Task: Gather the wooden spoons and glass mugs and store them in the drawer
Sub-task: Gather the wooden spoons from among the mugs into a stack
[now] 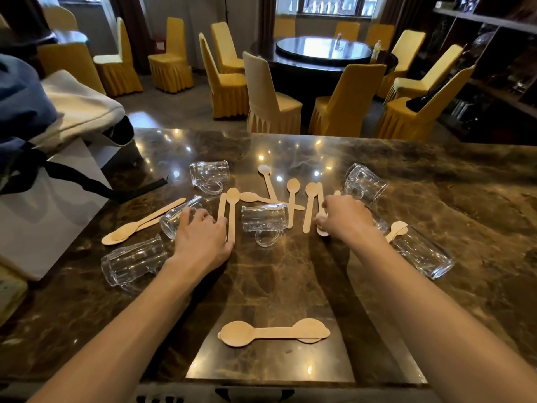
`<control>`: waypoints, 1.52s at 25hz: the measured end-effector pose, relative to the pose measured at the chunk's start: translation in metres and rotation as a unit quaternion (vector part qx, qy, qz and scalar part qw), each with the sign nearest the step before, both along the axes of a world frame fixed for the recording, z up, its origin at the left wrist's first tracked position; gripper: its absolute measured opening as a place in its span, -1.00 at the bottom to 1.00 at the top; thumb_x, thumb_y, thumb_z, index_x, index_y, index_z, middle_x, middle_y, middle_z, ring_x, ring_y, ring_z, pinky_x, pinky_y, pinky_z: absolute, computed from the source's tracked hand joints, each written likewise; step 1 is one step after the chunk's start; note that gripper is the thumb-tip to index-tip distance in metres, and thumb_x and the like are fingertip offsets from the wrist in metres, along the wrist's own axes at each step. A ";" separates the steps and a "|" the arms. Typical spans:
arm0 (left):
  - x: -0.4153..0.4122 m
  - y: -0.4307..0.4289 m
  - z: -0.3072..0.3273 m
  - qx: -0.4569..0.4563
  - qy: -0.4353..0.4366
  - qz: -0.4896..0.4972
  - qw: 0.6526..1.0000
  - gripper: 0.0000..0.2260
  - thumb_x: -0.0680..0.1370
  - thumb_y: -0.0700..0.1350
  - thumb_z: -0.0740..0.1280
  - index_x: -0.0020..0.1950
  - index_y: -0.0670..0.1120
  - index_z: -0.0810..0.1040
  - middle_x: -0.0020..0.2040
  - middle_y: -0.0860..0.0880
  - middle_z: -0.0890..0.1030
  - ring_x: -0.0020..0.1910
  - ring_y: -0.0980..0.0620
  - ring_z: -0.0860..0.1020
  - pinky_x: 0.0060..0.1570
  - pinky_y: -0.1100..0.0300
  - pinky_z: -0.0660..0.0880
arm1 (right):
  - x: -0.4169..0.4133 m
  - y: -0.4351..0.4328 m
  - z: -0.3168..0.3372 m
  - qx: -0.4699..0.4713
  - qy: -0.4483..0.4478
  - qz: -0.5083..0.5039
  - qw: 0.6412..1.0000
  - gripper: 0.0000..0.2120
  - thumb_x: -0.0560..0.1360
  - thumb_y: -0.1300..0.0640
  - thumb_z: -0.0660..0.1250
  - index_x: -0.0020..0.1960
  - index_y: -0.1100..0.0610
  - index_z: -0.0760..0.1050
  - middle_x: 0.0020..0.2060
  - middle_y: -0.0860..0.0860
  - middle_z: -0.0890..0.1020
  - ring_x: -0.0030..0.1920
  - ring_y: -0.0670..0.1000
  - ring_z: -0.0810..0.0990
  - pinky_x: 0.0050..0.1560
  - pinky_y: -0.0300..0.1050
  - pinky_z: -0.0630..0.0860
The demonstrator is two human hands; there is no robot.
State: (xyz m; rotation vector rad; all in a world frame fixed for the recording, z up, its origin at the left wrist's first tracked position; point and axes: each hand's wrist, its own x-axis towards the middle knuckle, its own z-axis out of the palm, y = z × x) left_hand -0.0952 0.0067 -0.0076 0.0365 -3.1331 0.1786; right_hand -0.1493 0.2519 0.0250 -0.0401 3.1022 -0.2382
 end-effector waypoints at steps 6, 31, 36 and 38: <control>-0.005 0.000 0.011 -0.027 -0.036 -0.013 0.999 -0.54 0.51 0.26 0.16 0.31 0.05 0.40 0.27 -0.04 0.53 0.36 -0.09 0.32 0.37 -0.11 0.02 | -0.014 -0.010 -0.003 0.035 -0.024 0.014 0.999 -0.84 0.46 0.06 0.35 -0.06 0.16 0.52 -0.03 0.15 0.58 0.02 0.21 0.56 -0.19 -0.03 0.41; 0.025 -0.014 0.046 0.208 -0.060 0.082 0.973 -0.55 0.51 -0.17 0.32 0.36 0.05 0.31 0.31 -0.05 0.42 0.27 -0.09 0.41 0.15 0.03 0.42 | 0.098 0.017 0.029 -0.249 -0.004 0.277 0.928 -0.58 0.36 0.12 0.45 0.15 -0.18 0.48 -0.03 -0.34 0.54 0.00 -0.31 0.52 -0.03 -0.46 0.45; 0.060 -0.027 0.065 0.334 -0.049 0.018 0.941 -0.53 0.48 -0.20 0.36 0.31 0.14 0.35 0.24 0.11 0.47 0.22 0.06 0.45 0.18 0.02 0.47 | 0.128 0.012 -0.004 -0.225 -0.092 0.323 0.915 -0.66 0.42 0.06 0.42 0.16 -0.19 0.49 0.04 -0.33 0.57 0.06 -0.33 0.50 0.08 -0.32 0.49; 0.081 -0.026 0.071 0.381 -0.077 -0.063 0.919 -0.53 0.47 -0.20 0.37 0.25 0.23 0.36 0.17 0.26 0.46 0.14 0.23 0.46 0.12 0.17 0.50 | 0.133 0.012 -0.013 -0.217 -0.093 0.319 0.918 -0.67 0.44 0.07 0.39 0.17 -0.18 0.49 0.06 -0.31 0.57 0.07 -0.30 0.51 0.09 -0.23 0.51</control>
